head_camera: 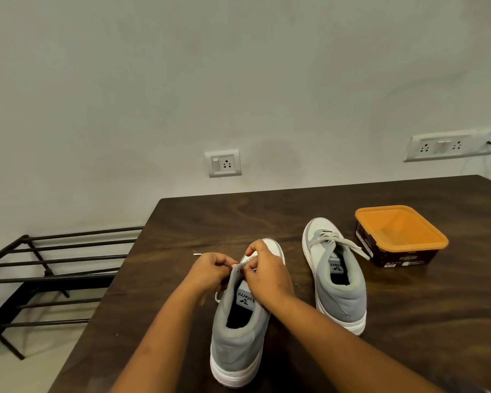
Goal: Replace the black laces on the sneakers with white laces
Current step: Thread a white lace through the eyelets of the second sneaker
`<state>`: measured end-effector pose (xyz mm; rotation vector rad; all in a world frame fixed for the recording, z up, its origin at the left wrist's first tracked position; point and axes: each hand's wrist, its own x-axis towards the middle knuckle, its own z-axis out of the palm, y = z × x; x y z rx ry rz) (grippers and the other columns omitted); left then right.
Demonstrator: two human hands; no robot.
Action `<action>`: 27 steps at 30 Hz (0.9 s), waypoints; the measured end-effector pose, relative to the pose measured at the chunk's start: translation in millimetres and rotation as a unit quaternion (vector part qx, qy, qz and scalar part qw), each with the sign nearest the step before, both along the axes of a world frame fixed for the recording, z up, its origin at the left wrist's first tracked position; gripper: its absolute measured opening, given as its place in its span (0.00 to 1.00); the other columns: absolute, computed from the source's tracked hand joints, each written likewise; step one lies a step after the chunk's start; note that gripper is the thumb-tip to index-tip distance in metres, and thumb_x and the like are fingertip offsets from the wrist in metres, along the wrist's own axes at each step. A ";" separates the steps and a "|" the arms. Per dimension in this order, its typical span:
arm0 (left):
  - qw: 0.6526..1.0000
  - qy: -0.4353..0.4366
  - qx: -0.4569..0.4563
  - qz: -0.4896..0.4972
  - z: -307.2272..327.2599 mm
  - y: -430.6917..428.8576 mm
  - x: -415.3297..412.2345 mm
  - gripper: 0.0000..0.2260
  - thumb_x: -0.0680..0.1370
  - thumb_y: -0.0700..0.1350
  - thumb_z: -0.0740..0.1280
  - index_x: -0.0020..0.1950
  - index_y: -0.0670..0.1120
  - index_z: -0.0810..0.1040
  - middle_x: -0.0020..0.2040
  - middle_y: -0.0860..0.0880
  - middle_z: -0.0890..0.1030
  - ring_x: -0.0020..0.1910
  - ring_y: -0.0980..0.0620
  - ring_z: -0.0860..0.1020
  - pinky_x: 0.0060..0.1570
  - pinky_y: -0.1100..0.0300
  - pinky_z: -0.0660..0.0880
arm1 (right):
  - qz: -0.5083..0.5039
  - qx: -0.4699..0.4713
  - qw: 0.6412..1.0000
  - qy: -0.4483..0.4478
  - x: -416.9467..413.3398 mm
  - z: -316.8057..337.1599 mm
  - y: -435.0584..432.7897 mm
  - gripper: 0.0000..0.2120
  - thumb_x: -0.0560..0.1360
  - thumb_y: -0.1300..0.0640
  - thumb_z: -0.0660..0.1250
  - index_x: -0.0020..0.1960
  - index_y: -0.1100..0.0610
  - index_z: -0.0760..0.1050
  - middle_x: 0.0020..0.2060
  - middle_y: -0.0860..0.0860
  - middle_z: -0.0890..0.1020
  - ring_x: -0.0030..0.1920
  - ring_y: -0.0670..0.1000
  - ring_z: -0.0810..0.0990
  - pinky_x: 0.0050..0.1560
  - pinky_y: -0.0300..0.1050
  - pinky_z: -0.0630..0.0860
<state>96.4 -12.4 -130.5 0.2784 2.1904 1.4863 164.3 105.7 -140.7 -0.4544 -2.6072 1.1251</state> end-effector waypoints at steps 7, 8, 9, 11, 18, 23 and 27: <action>0.992 0.086 -0.084 0.048 -6.6 10.1 -3.0 0.08 0.74 0.36 0.64 0.36 0.46 0.76 0.35 0.48 0.78 0.36 0.50 0.75 0.36 0.58 0.72 | 0.037 -0.027 0.998 -0.051 -4.9 0.8 8.6 0.09 0.74 0.56 0.66 0.52 0.45 0.75 0.41 0.46 0.80 0.44 0.48 0.79 0.42 0.43 0.76; 0.991 0.091 -0.076 0.067 -5.0 10.5 -1.9 0.09 0.75 0.35 0.63 0.37 0.46 0.75 0.36 0.47 0.78 0.36 0.49 0.76 0.37 0.57 0.73 | 0.043 -0.027 0.997 -0.056 -5.5 0.6 8.9 0.09 0.74 0.56 0.67 0.52 0.45 0.76 0.42 0.46 0.81 0.45 0.48 0.80 0.44 0.43 0.76; 0.990 0.097 -0.054 0.090 -3.0 10.7 -1.3 0.09 0.76 0.35 0.61 0.38 0.45 0.74 0.37 0.46 0.79 0.36 0.49 0.76 0.37 0.57 0.74 | 0.045 -0.026 0.997 -0.059 -6.0 0.6 8.9 0.10 0.73 0.56 0.67 0.52 0.44 0.76 0.44 0.46 0.81 0.46 0.48 0.80 0.45 0.44 0.77; 0.984 0.095 0.053 0.144 3.8 11.7 1.4 0.09 0.78 0.33 0.58 0.41 0.43 0.73 0.40 0.42 0.78 0.37 0.48 0.78 0.39 0.55 0.75 | 0.043 -0.027 0.997 -0.061 -6.8 0.3 9.3 0.12 0.72 0.57 0.67 0.53 0.44 0.77 0.46 0.45 0.82 0.48 0.49 0.80 0.48 0.45 0.78; 0.839 0.018 0.393 0.375 42.0 -10.1 -4.1 0.11 0.82 0.37 0.54 0.43 0.48 0.70 0.40 0.50 0.72 0.32 0.54 0.77 0.31 0.65 0.74 | 0.050 -0.041 0.995 -0.071 -8.3 0.3 14.4 0.14 0.69 0.61 0.65 0.46 0.42 0.77 0.43 0.43 0.81 0.46 0.46 0.79 0.47 0.42 0.78; 0.981 0.145 -0.013 0.128 1.4 -9.2 -10.1 0.09 0.79 0.41 0.62 0.39 0.50 0.73 0.37 0.49 0.75 0.36 0.50 0.71 0.36 0.59 0.67 | 0.051 -0.043 0.995 -0.073 -11.0 -1.7 15.1 0.13 0.68 0.60 0.66 0.45 0.42 0.76 0.42 0.42 0.81 0.45 0.46 0.79 0.48 0.43 0.79; 0.951 0.198 -0.225 -0.071 -6.9 4.0 -7.0 0.13 0.80 0.49 0.61 0.36 0.50 0.72 0.40 0.46 0.79 0.40 0.52 0.73 0.37 0.60 0.66 | 0.056 -0.048 0.995 -0.066 -11.7 -3.4 16.2 0.13 0.69 0.60 0.67 0.50 0.45 0.79 0.47 0.46 0.83 0.48 0.47 0.80 0.52 0.46 0.79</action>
